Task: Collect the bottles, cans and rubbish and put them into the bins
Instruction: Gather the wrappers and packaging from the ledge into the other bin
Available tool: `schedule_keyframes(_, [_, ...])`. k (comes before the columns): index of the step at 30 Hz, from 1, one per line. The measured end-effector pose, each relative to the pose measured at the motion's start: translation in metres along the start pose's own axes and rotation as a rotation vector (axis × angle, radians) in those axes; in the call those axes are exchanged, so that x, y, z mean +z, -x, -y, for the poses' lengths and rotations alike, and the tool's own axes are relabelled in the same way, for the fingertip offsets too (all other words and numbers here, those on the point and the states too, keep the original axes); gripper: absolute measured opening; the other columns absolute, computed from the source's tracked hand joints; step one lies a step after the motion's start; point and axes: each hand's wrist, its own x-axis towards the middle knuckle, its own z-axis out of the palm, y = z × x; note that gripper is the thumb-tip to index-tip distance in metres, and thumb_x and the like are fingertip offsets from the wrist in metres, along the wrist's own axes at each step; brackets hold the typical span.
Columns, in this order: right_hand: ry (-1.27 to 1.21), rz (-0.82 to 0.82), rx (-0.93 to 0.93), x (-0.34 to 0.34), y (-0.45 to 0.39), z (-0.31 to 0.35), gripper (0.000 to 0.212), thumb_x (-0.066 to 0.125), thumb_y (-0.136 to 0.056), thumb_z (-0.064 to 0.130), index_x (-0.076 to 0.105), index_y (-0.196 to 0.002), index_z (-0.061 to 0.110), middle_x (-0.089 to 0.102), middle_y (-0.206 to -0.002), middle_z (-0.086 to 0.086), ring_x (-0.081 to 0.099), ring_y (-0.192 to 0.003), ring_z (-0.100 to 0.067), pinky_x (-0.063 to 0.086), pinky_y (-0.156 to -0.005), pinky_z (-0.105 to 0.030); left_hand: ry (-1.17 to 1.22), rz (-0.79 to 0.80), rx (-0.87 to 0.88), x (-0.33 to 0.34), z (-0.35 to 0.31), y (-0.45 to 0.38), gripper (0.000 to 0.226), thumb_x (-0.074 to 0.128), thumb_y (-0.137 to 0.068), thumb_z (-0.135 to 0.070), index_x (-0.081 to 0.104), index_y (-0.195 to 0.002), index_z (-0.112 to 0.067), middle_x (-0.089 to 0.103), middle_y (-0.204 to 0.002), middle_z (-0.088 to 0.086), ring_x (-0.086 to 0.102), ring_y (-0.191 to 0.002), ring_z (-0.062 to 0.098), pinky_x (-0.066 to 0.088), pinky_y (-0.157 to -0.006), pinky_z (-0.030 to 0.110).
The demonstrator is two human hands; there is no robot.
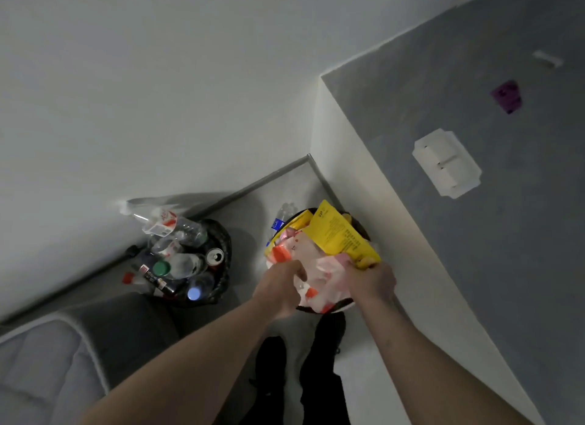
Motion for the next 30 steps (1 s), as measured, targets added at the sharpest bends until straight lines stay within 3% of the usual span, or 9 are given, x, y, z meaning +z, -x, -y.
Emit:
schedule_keyframes(5, [0.134,-0.062,-0.152,0.027,-0.032,-0.014,0.013,0.075,-0.084,0.021,0.075,-0.096,0.023,0.074,-0.090,-0.003,0.070,-0.086,-0.030,0.040,-0.067,-0.027,-0.271,0.058,0.285,0.006,0.005,-0.028,0.041,0.072,-0.084,-0.020,0.057,-0.121,-0.031,0.051,-0.142,-0.007,0.039,-0.141,0.019,0.036,-0.115,0.038])
schedule_keyframes(8, [0.274,-0.022,-0.180,0.034,-0.045,-0.021,0.022,0.078,-0.078,0.029,0.073,-0.099,0.029,0.073,-0.090,0.004,0.069,-0.083,-0.026,0.044,-0.064,-0.028,-0.336,0.052,0.410,0.009,0.002,-0.033,0.050,0.068,-0.087,-0.022,0.052,-0.133,-0.027,0.029,-0.163,-0.004,0.023,-0.151,0.022,0.027,-0.122,0.042])
schedule_keyframes(11, [0.285,-0.004,-0.183,0.043,-0.053,-0.029,0.010,0.072,-0.084,0.021,0.071,-0.093,0.025,0.071,-0.086,0.002,0.066,-0.079,-0.026,0.038,-0.062,-0.027,-0.418,-0.051,0.507,0.014,0.008,-0.039,0.065,0.070,-0.086,-0.026,0.043,-0.144,-0.031,0.011,-0.168,-0.002,0.012,-0.154,0.025,0.022,-0.124,0.043])
schedule_keyframes(15, [0.311,-0.002,-0.225,0.067,-0.069,-0.042,0.009,0.065,-0.088,0.018,0.067,-0.092,0.026,0.069,-0.086,0.010,0.062,-0.077,-0.019,0.042,-0.063,-0.026,-0.705,-0.063,0.616,0.013,0.019,-0.068,0.098,0.079,-0.072,-0.051,0.028,-0.153,-0.035,0.015,-0.168,0.003,0.016,-0.154,0.034,0.024,-0.122,0.055])
schedule_keyframes(18, [0.348,0.003,-0.187,0.093,-0.082,-0.056,0.021,0.059,-0.086,0.015,0.073,-0.097,0.026,0.072,-0.089,0.005,0.066,-0.082,-0.021,0.054,-0.066,-0.032,-0.836,0.013,0.683,0.009,0.012,-0.092,0.075,0.056,-0.088,-0.049,0.026,-0.156,-0.035,0.020,-0.168,0.003,0.010,-0.155,0.036,0.017,-0.122,0.060])
schedule_keyframes(20, [0.328,0.005,-0.163,0.108,-0.089,-0.063,0.024,0.058,-0.086,0.011,0.074,-0.094,0.026,0.072,-0.090,0.003,0.067,-0.083,-0.021,0.054,-0.067,-0.033,-0.900,0.154,0.600,0.011,0.005,-0.108,0.066,0.037,-0.095,-0.046,0.025,-0.158,-0.030,0.018,-0.168,0.002,0.002,-0.156,0.033,0.003,-0.125,0.057])
schedule_keyframes(23, [0.267,0.038,-0.136,0.120,-0.096,-0.073,0.020,0.062,-0.089,0.013,0.073,-0.099,0.026,0.073,-0.096,0.002,0.067,-0.089,-0.020,0.047,-0.070,-0.027,-0.982,0.190,0.555,0.023,0.005,-0.130,0.062,0.043,-0.096,-0.046,0.036,-0.154,-0.024,0.030,-0.161,0.002,0.015,-0.151,0.031,0.006,-0.124,0.055])
schedule_keyframes(26, [0.143,0.089,-0.191,0.112,-0.081,-0.072,0.027,0.068,-0.092,0.024,0.066,-0.119,0.026,0.065,-0.117,0.005,0.060,-0.109,-0.016,0.051,-0.090,-0.029,-1.010,0.168,0.554,0.034,0.014,-0.143,0.058,0.041,-0.093,-0.044,0.049,-0.146,-0.025,0.042,-0.153,0.000,0.026,-0.145,0.030,0.008,-0.124,0.053])
schedule_keyframes(30, [0.085,0.208,-0.303,0.080,-0.032,-0.065,0.050,0.067,-0.095,0.031,0.045,-0.139,0.037,0.034,-0.139,0.031,0.038,-0.127,0.010,0.038,-0.099,-0.008,-0.859,0.146,0.589,0.039,0.017,-0.152,0.062,0.050,-0.089,-0.055,0.044,-0.149,-0.038,0.040,-0.158,-0.006,0.029,-0.147,0.029,0.009,-0.124,0.053])
